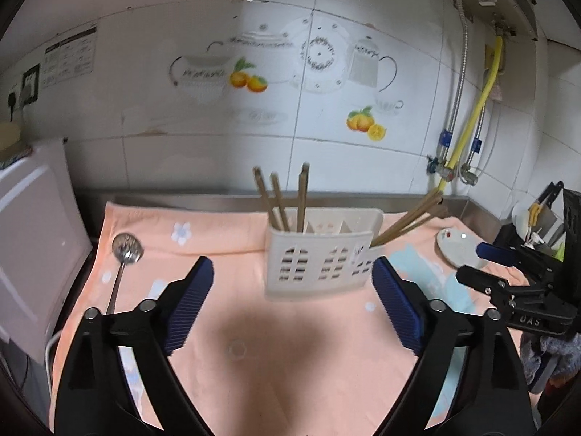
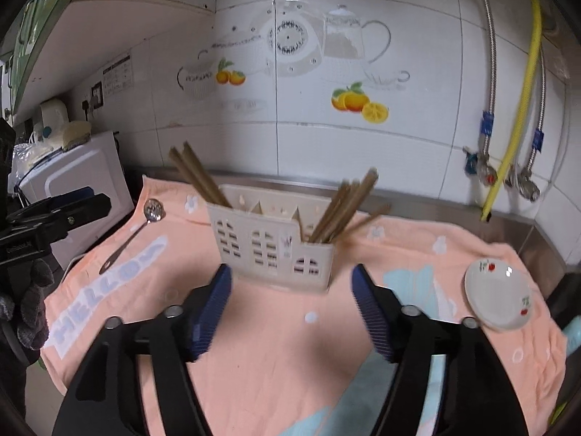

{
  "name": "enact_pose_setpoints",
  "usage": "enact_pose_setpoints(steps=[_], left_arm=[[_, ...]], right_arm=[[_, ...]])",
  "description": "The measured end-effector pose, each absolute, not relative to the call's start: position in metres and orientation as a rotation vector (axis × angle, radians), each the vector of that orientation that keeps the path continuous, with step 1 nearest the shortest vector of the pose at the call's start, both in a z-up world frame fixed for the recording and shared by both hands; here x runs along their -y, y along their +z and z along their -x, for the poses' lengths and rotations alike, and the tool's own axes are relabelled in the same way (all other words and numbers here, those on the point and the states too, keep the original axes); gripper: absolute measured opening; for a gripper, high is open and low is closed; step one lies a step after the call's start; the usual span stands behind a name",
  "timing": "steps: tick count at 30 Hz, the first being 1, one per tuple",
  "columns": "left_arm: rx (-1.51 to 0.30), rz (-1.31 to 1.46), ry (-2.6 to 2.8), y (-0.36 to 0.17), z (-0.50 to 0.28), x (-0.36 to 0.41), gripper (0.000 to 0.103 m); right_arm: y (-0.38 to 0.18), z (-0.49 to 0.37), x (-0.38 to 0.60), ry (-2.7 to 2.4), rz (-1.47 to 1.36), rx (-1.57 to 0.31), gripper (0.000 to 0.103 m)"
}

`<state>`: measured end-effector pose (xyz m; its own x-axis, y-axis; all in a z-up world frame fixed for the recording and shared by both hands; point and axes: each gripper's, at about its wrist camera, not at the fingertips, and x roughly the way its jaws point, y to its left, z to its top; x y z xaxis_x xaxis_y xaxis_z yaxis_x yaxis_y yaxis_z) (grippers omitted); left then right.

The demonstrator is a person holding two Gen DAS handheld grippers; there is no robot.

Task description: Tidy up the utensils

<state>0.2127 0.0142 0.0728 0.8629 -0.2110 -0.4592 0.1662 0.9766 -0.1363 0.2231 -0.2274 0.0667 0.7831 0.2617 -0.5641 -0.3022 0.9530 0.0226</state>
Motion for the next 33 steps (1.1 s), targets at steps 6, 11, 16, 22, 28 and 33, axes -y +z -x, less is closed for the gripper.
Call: enact_pose_setpoints(steps=[6,11,16,22,28,33], left_arm=[[-0.507,0.098,-0.163,0.055,-0.195,-0.019,0.098],[-0.535,0.116,-0.145,0.041,-0.185,-0.023,0.098],[-0.552,0.104,-0.129,0.03,-0.174,-0.022,0.098],[-0.55,0.043,-0.097,0.022,-0.16,-0.015,0.098],[-0.558,0.001,-0.086,0.014,-0.152,-0.009,0.098],[-0.578,-0.004,-0.077,0.005,-0.149,-0.008,0.098]], right_arm=[[0.045,-0.209,0.228,0.257,0.081,-0.616,0.084],[0.033,-0.199,0.231,0.231,0.065,-0.633,0.09],[0.025,-0.188,0.233,0.21,0.067,-0.641,0.092],[0.019,-0.178,0.236,0.166,0.074,-0.64,0.093],[0.011,-0.17,0.24,0.148,0.05,-0.654,0.094],[0.008,-0.166,0.243,0.125,0.049,-0.659,0.094]])
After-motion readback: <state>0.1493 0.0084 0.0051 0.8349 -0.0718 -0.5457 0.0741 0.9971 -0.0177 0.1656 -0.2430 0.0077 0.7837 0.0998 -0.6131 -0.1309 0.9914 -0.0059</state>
